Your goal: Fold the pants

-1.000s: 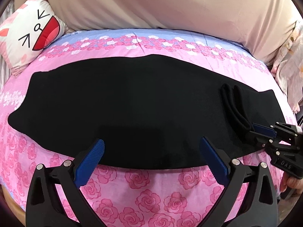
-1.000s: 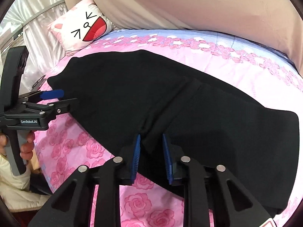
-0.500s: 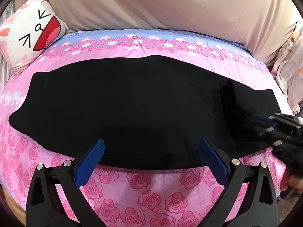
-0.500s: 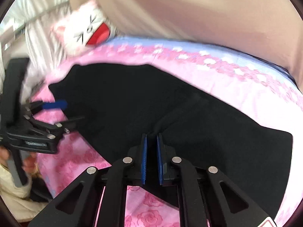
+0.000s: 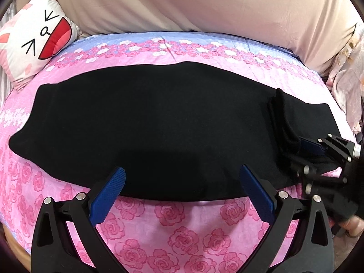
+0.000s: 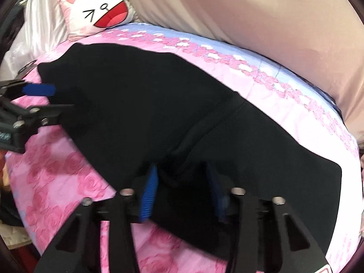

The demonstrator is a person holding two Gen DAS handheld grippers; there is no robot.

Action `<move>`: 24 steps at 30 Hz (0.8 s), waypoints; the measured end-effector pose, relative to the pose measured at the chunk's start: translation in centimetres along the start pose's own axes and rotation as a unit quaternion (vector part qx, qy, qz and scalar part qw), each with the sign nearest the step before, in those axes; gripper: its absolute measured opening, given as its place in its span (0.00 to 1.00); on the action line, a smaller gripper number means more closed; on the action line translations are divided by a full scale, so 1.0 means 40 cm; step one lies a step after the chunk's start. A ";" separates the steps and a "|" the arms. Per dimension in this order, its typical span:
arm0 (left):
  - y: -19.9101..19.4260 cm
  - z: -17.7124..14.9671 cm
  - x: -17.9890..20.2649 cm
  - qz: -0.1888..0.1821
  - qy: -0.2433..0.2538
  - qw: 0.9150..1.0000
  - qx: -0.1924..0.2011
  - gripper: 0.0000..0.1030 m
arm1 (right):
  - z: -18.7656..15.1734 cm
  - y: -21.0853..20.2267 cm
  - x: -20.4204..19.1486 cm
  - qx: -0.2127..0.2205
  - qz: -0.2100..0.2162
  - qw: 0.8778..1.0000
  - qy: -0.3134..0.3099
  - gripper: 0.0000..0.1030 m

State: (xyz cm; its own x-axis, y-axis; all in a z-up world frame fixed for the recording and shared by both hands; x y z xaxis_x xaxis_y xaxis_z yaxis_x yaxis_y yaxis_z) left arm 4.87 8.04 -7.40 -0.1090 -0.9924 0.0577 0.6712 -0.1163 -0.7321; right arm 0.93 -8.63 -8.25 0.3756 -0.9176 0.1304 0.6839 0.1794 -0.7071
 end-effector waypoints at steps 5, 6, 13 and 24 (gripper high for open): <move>-0.028 0.022 -0.066 0.020 -0.021 0.999 0.019 0.95 | 0.101 -0.044 0.006 0.052 0.058 0.994 0.082 0.12; -0.035 0.027 -0.081 0.024 -0.028 0.999 0.023 0.95 | 0.125 -0.054 -0.015 0.064 0.084 0.991 0.088 0.12; -0.047 0.024 -0.129 0.042 -0.041 0.998 0.021 0.95 | 0.112 0.079 -0.175 0.027 0.138 0.989 0.045 0.36; -0.005 0.073 0.019 -0.017 -0.006 0.999 0.026 0.95 | 0.005 -0.156 0.186 0.063 -0.034 0.983 0.167 0.37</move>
Point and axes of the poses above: each gripper's, at about its wrist camera, not at the fingertips, and y roughly the way its jaws point, x to its right, z to its top, the point moved 5 cm from there along y, roughly the way its jaws point, and after that the axes turned 5 degrees about x, right-handed, at the moved point
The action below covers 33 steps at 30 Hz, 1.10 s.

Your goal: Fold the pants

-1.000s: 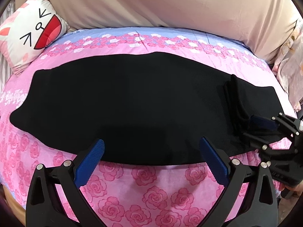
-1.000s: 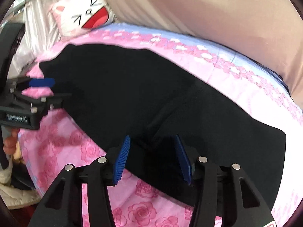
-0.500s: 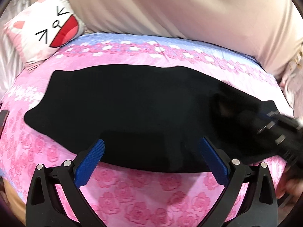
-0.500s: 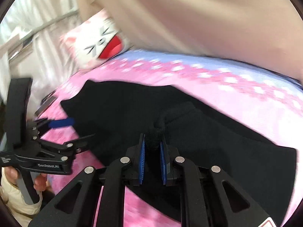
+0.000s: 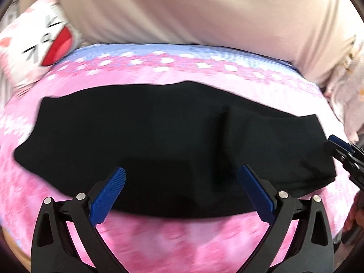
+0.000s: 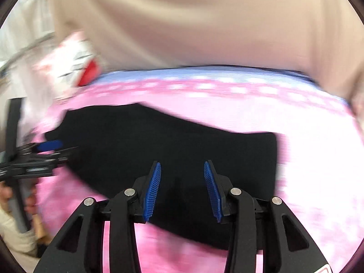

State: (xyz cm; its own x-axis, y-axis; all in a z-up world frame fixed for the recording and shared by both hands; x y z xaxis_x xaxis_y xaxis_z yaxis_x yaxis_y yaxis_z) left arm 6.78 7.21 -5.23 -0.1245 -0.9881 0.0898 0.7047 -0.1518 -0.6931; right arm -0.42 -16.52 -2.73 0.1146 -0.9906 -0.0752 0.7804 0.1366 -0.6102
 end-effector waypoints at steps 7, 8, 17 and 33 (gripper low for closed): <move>0.145 -0.030 0.117 0.048 0.059 0.996 -0.042 0.96 | -0.069 0.088 0.163 -0.057 -0.042 0.995 0.064 0.34; 0.142 -0.034 0.113 0.044 0.048 0.997 -0.037 0.96 | -0.058 0.073 0.148 -0.048 -0.033 0.996 0.063 0.34; 0.101 -0.019 0.097 0.067 0.050 0.996 -0.026 0.95 | -0.002 0.195 0.183 -0.068 -0.024 0.997 0.035 0.25; 0.119 -0.026 0.094 0.083 0.054 0.995 -0.034 0.95 | 0.013 0.079 0.164 -0.016 0.026 0.996 0.078 0.28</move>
Point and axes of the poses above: each gripper's, at about its wrist camera, not at the fingertips, and y roughly the way its jaws point, x to its right, z to its top, the point moved 5 cm from there along y, roughly the way its jaws point, and after that the axes turned 5 degrees about x, right-handed, at the moved point
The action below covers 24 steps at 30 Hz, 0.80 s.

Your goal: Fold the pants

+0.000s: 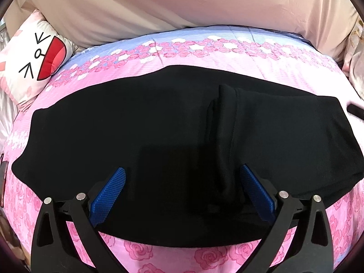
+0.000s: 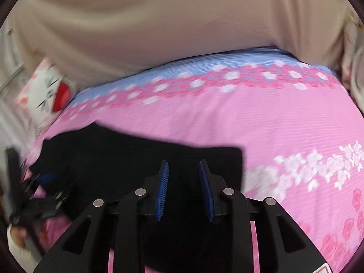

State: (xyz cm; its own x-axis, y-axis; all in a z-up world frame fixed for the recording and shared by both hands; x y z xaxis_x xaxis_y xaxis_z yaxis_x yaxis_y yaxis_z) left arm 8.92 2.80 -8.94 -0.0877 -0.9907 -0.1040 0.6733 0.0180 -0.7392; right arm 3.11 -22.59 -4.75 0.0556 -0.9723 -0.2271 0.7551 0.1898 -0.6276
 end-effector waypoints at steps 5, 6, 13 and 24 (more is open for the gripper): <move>0.002 -0.002 -0.001 -0.006 -0.001 1.000 0.000 0.95 | -0.112 0.020 -0.002 -0.033 -0.036 0.998 -0.037 0.27; 0.003 -0.002 -0.001 -0.006 -0.001 1.000 -0.001 0.96 | -0.113 0.010 0.000 -0.034 -0.035 0.999 -0.025 0.27; 0.001 -0.004 -0.010 -0.018 -0.013 1.000 -0.003 0.95 | -0.145 0.008 -0.043 -0.045 -0.043 0.996 -0.062 0.47; -0.130 -0.054 -0.498 0.068 -0.241 0.966 0.059 0.95 | -0.159 -0.002 -0.122 -0.001 -0.044 0.995 -0.091 0.53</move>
Point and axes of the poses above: each gripper's, at about its wrist camera, not at the fingertips, and y roughly the way its jaws point, x to its right, z to its top, the point moved 5 cm from there along y, roughly the way its jaws point, and after that the axes turned 5 degrees about x, right-handed, at the moved point
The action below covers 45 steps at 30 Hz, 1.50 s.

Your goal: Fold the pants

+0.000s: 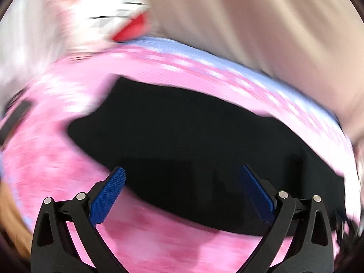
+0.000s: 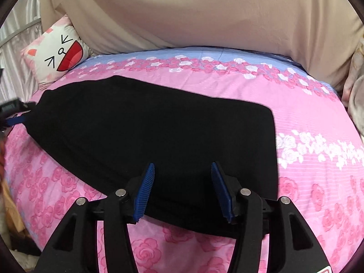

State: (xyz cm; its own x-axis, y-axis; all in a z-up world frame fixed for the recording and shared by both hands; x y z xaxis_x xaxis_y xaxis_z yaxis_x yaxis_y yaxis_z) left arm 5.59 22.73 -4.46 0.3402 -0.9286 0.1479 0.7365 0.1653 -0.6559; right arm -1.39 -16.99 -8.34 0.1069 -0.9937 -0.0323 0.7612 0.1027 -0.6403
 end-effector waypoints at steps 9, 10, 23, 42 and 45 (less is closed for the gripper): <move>0.165 0.026 -0.273 0.074 -0.113 0.991 -0.025 0.94 | 0.004 0.018 -0.006 -0.004 -0.002 1.000 0.013 0.66; 0.174 0.035 -0.254 0.062 -0.102 0.993 -0.018 0.90 | 0.004 0.019 -0.007 -0.005 -0.004 1.000 0.013 0.67; -0.132 0.044 0.380 -0.175 0.121 0.973 0.085 0.17 | 0.009 -0.024 0.067 0.049 0.047 0.991 0.115 0.70; -0.182 -0.119 0.507 -0.162 0.165 0.973 0.030 0.95 | 0.019 -0.059 0.139 0.059 0.112 0.974 0.190 0.75; -0.156 -0.095 0.431 -0.120 0.153 0.980 0.033 0.95 | 0.051 -0.046 0.095 0.046 0.165 0.964 0.202 0.76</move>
State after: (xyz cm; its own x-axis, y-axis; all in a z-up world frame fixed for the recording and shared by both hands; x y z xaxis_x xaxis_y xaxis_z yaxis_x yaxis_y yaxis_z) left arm 4.62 4.44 -0.61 -0.0312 -0.9980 0.0556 0.8140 -0.0577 -0.5780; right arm -1.10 -20.85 -5.72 0.1097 -0.8407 -0.5303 0.7843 0.4009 -0.4735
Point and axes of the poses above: each gripper's, at about its wrist camera, not at the fingertips, and y roughly the way its jaws point, x to its right, z to its top, the point moved 5 cm from there along y, roughly the way its jaws point, and after that the axes turned 5 degrees about x, right-handed, at the moved point
